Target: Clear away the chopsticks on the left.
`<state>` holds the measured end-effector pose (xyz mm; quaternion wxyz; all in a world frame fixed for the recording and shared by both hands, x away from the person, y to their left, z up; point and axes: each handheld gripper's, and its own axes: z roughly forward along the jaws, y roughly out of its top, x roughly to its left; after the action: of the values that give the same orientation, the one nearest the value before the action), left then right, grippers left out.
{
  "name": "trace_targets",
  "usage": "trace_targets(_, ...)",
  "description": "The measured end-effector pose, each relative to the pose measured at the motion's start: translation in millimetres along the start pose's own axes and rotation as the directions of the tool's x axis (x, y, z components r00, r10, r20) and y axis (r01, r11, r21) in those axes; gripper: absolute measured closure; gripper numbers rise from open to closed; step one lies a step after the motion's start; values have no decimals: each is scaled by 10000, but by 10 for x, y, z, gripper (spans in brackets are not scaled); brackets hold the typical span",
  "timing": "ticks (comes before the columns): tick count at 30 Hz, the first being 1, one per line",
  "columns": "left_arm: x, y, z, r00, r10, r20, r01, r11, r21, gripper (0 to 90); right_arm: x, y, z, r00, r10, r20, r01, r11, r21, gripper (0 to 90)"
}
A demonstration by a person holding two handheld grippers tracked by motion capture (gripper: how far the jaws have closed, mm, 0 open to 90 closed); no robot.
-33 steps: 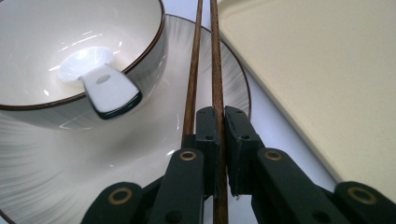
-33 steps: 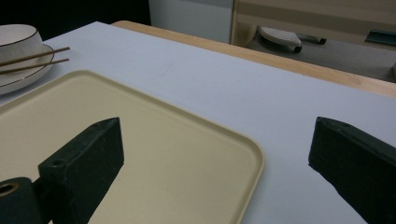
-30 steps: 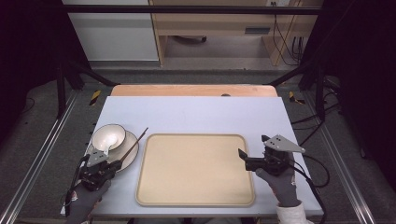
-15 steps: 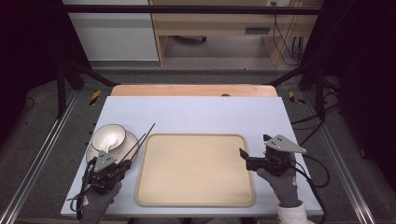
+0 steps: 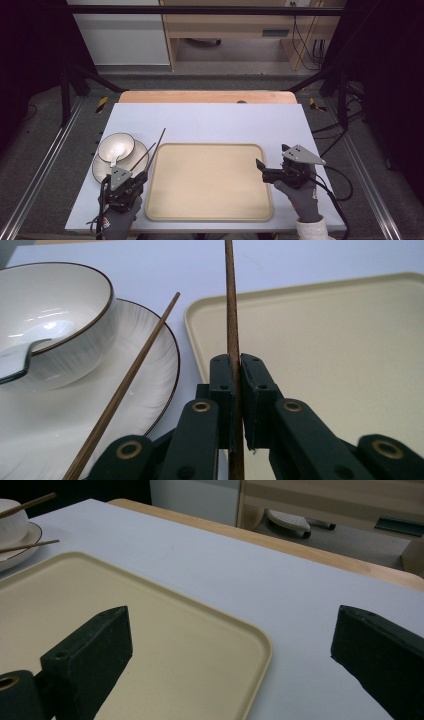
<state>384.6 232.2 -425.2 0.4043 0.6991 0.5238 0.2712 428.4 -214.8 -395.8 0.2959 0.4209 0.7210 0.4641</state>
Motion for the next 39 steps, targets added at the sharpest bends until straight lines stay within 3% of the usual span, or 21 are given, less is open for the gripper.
trace_targets(2, -42, 2, 0, 9995, -290, -118, 289, 9995, -109, 844, 6, -3, 3, 10000, 0, -9, 0, 10000, 36, 32)
trace_targets(14, -224, -30, 135, 9973, -514, -526, 512, 9987, -53, 845, 20, 10, -13, 10000, -72, -55, 72, 10000, -10, 34)
trace_targets(21, -293, -146, 207, 9939, -856, -694, 851, 9963, -97, 845, 22, 10, -11, 9999, -126, -33, 126, 9999, -2, 33)
trace_targets(28, -332, -281, 362, 9922, -896, -862, 910, 9958, 127, 845, 27, 5, 1, 9998, -211, -28, 211, 9998, 71, 33)
trace_targets(39, -365, -356, 443, 9913, -838, -1017, 898, 9944, 563, 845, 36, -2, 12, 9995, -308, 17, 307, 9994, 154, 32)
